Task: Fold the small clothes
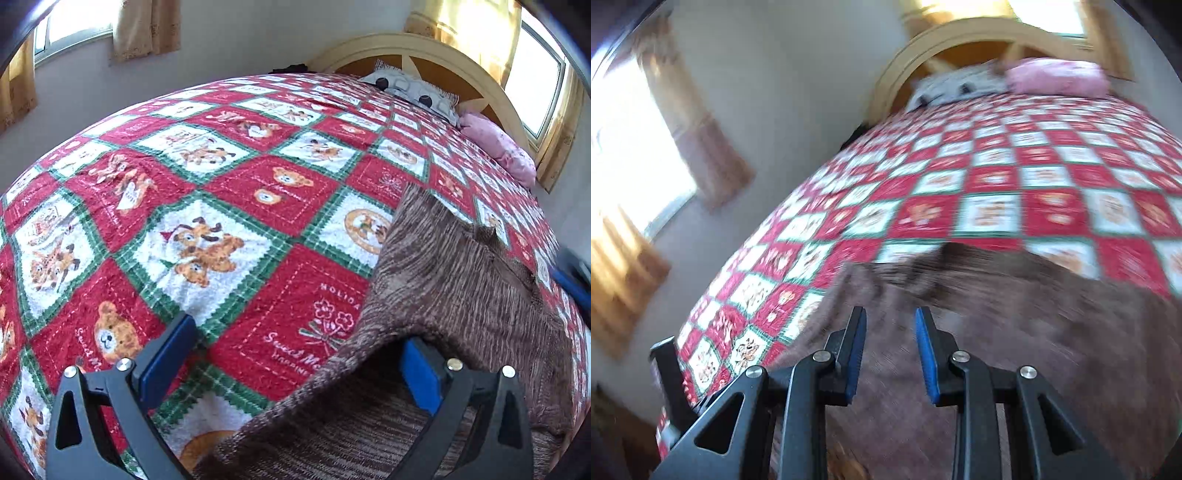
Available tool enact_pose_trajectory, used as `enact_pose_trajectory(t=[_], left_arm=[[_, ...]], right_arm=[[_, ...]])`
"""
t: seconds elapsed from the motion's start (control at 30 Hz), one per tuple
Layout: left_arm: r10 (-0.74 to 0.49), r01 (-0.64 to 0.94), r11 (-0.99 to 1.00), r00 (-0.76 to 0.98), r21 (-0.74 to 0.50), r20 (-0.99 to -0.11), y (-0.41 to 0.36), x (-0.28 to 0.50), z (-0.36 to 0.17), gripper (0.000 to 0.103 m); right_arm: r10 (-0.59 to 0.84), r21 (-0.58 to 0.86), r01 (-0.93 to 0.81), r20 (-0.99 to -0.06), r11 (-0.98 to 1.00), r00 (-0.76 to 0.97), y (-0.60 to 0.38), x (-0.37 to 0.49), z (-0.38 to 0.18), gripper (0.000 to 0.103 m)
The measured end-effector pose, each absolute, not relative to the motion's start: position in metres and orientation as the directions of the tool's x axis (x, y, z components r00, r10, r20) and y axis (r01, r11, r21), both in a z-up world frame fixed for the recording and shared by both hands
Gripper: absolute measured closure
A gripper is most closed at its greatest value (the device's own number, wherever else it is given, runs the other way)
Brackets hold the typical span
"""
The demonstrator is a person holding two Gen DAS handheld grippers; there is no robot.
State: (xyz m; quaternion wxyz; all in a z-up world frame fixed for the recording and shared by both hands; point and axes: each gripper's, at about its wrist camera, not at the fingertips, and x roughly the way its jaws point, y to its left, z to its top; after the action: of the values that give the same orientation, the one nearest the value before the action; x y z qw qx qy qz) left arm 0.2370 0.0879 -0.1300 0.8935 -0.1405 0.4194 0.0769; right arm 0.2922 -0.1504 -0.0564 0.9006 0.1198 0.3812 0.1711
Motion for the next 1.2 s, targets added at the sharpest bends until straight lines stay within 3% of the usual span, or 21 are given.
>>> enact_pose_trajectory(t=[0.27,0.37,0.4,0.43,0.7,0.93,1.2], left_arm=[[0.028,-0.253,0.952,0.635,-0.173,-0.772,0.082,0.236,-0.129,0.000],[0.031,-0.254,0.952,0.633,-0.170,-0.773,0.081,0.236,-0.129,0.000],[0.030,-0.254,0.952,0.634,-0.171,-0.772,0.082,0.236,-0.129,0.000],[0.028,-0.253,0.951,0.636,-0.175,-0.771,0.082,0.236,-0.129,0.000],[0.003,-0.254,0.942,0.658,-0.218,-0.753,0.086,0.233,-0.129,0.000],[0.000,-0.253,0.942,0.660,-0.222,-0.751,0.087,0.233,-0.128,0.000],[-0.006,-0.251,0.940,0.664,-0.231,-0.748,0.087,0.233,-0.129,0.000]], right_arm=[[0.386,0.253,-0.320,-0.792,0.913,0.473,-0.069,0.388,-0.104,0.074],[0.407,0.240,-0.373,-0.781,0.896,0.474,-0.062,0.393,-0.106,0.074],[0.417,0.237,-0.392,-0.773,0.889,0.478,-0.060,0.391,-0.105,0.082],[0.423,0.233,-0.404,-0.767,0.884,0.483,-0.058,0.390,-0.104,0.102],[0.411,0.227,-0.379,-0.742,0.897,0.529,-0.057,0.397,-0.092,0.101],[0.355,0.183,-0.366,-0.801,0.912,0.483,-0.062,0.406,-0.104,0.099],[0.455,0.297,-0.384,-0.774,0.875,0.439,-0.069,0.405,-0.106,0.099]])
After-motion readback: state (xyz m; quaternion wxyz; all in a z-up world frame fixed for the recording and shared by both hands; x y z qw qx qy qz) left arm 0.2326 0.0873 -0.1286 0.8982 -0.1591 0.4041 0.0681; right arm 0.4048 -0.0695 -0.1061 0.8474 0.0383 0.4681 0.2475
